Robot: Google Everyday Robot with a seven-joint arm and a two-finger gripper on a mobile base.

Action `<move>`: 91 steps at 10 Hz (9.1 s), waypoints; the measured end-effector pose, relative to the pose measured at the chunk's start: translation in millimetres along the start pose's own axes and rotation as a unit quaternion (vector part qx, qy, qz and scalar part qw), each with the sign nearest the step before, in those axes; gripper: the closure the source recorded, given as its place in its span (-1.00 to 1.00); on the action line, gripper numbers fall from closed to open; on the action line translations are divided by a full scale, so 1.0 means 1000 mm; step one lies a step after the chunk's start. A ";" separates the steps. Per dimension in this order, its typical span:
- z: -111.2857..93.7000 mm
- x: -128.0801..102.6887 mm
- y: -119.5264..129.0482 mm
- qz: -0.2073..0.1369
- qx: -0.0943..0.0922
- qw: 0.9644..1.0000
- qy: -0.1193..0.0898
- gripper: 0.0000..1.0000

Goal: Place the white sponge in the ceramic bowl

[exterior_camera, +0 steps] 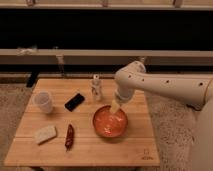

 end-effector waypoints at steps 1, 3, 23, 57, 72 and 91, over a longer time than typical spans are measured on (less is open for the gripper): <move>0.000 0.000 0.000 0.000 0.000 1.000 0.000 -0.60; 0.000 0.000 0.000 0.000 0.000 1.000 0.000 -0.60; -0.011 -0.006 0.022 -0.069 0.001 0.997 -0.030 -0.60; 0.064 -0.227 0.414 -0.594 0.020 0.804 -0.024 -0.60; 0.138 -0.209 0.346 -0.556 -0.030 0.830 0.038 -0.18; -0.005 -0.197 0.115 -0.386 -0.045 0.917 -0.084 1.00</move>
